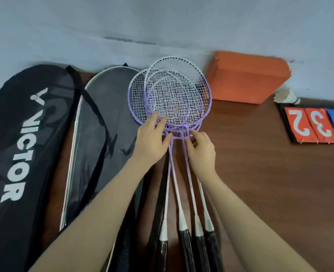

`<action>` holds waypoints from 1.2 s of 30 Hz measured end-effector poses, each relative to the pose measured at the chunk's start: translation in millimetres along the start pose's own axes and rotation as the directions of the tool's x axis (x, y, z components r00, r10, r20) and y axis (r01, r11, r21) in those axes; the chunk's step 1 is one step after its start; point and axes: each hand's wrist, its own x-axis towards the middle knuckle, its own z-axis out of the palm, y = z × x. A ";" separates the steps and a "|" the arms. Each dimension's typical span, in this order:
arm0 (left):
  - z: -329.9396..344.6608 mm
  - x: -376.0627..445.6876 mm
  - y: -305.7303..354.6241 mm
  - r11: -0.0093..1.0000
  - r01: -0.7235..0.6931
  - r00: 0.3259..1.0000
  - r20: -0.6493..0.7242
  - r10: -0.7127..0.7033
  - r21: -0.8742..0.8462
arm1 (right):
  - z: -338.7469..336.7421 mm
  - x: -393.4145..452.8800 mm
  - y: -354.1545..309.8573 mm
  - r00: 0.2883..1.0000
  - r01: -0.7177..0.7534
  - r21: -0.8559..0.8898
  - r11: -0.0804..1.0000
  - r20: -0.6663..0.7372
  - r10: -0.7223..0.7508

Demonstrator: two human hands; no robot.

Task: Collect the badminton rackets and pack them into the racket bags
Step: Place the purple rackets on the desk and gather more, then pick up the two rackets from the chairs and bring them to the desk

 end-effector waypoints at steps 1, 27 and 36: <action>2.8 2.9 -3.2 0.999 0.009 0.999 0.042 -0.011 0.032 | 2.5 1.9 1.5 1.000 0.018 -0.030 0.999 0.005 -0.018; 23.5 -229.1 200.5 0.983 -0.029 0.988 0.145 0.057 -0.183 | -204.4 -238.8 137.8 0.995 -0.099 0.031 0.995 -0.005 0.099; 104.5 -371.4 310.2 0.972 0.156 0.909 0.410 -0.073 -0.173 | -302.6 -400.7 283.2 0.894 -0.440 0.040 0.897 0.112 0.434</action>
